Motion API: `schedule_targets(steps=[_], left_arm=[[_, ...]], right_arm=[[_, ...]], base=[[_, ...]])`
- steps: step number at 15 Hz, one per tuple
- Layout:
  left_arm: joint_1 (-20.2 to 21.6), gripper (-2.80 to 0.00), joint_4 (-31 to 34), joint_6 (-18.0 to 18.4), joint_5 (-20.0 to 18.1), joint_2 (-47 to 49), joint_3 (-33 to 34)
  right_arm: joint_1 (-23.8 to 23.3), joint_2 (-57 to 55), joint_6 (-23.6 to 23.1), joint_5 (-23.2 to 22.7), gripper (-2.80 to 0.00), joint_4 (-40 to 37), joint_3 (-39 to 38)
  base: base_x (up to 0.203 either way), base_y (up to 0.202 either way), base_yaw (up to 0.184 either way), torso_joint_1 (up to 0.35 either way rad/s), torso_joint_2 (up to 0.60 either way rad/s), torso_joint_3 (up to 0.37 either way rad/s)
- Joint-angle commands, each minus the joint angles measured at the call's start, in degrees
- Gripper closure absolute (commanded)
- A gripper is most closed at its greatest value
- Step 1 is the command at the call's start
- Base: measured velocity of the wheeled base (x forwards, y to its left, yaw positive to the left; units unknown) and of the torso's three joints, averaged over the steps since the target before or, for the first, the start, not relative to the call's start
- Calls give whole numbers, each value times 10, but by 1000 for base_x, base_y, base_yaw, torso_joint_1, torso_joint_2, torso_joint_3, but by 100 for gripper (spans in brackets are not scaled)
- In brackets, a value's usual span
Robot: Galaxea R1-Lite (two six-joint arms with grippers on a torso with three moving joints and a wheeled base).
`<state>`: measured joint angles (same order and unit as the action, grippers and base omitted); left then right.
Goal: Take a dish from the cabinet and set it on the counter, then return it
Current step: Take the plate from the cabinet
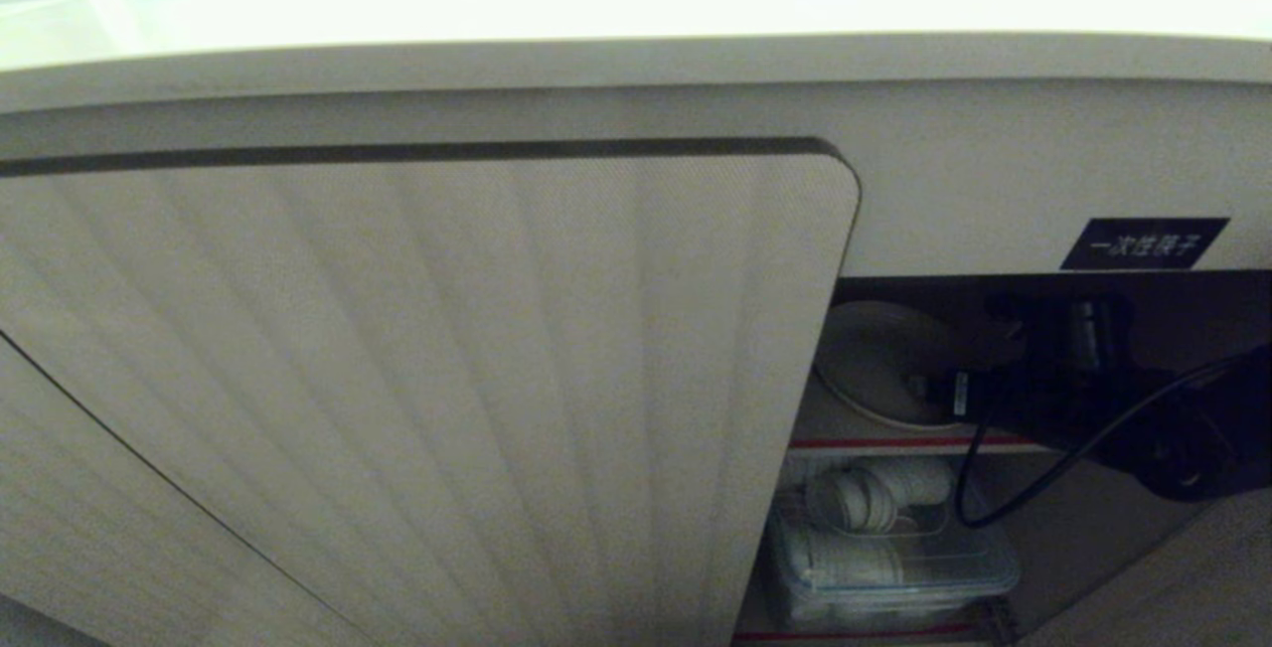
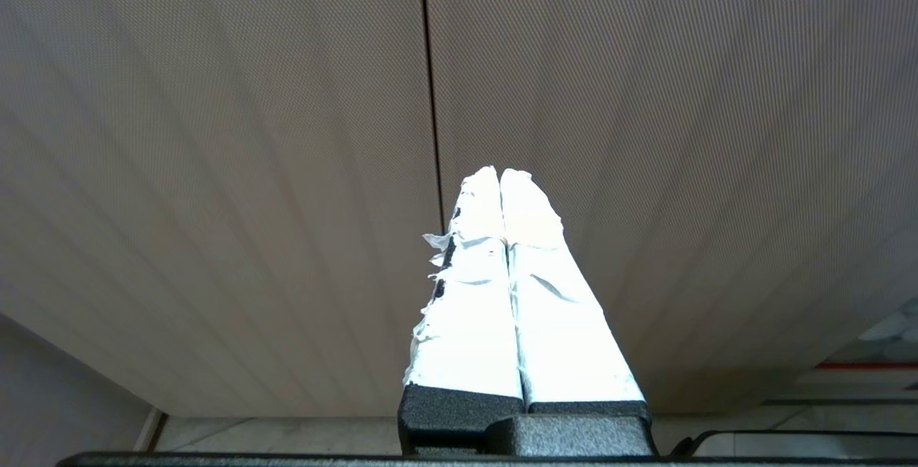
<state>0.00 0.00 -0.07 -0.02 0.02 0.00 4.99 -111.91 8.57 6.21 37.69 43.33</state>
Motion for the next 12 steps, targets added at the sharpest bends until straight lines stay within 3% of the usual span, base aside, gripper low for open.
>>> schedule_targets(steps=[1, 12], left_arm=[[0, 0, 0, 0, 0, 0, 0], [0, 0, 0, 0, 0, 0, 0]], right_arm=[[0, 7, 0, 0, -280, 2, -3], [0, 22, 0, 0, -280, -2, -23]], base=[[0, 0, 0, 0, 0, 0], [0, 0, 0, 0, 0, 0]])
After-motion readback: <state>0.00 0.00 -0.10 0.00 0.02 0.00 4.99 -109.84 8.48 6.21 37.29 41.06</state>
